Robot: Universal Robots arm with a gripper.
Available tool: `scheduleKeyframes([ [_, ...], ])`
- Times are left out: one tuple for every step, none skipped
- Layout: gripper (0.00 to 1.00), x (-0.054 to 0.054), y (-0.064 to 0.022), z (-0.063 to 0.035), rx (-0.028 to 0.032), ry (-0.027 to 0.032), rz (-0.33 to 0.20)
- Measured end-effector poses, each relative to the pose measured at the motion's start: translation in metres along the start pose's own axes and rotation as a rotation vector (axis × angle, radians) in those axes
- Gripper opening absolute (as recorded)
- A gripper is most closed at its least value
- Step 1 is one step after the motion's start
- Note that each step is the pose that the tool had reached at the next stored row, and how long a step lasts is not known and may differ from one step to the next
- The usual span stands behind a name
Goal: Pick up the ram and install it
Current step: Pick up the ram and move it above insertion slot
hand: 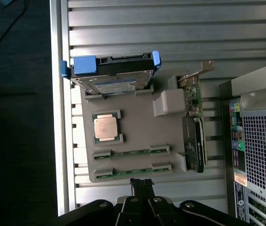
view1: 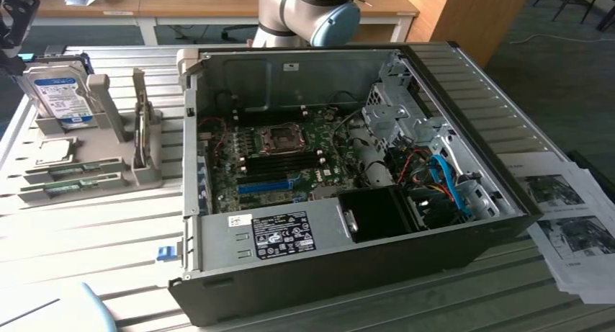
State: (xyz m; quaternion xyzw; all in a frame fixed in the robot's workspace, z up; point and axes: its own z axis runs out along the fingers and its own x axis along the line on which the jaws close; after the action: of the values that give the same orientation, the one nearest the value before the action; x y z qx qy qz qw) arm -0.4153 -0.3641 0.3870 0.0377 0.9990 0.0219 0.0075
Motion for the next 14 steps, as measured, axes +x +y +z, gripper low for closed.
scheduleKeyframes([
  [0.09,0.0,0.0,0.0,0.0,0.0,0.0],
  [0.09,0.0,0.0,0.0,0.0,0.0,0.0],
  [0.09,0.0,0.0,0.0,0.0,0.0,0.0],
  [0.09,0.0,0.0,0.0,0.0,-0.0001,0.0],
  [0.09,0.0,0.0,0.0,0.0,0.0,0.0],
  [0.09,0.0,0.0,0.0,0.0,0.0,0.0],
  [0.09,0.0,0.0,0.0,0.0,0.0,0.0],
  [0.09,0.0,0.0,0.0,0.0,0.0,-0.001],
  [0.09,0.0,0.0,0.0,0.0,0.0001,-0.003],
  [0.09,0.0,0.0,0.0,-0.0001,0.0003,-0.006],
  [0.09,0.0,0.0,0.0,-0.0001,0.0006,-0.011],
  [0.09,0.0001,0.0,0.0,-0.0003,0.0008,-0.019],
  [0.09,0.0001,0.0,0.0,-0.0004,0.0012,-0.029],
  [0.09,0.0001,0.0,0.0,-0.0006,0.0017,-0.041],
])
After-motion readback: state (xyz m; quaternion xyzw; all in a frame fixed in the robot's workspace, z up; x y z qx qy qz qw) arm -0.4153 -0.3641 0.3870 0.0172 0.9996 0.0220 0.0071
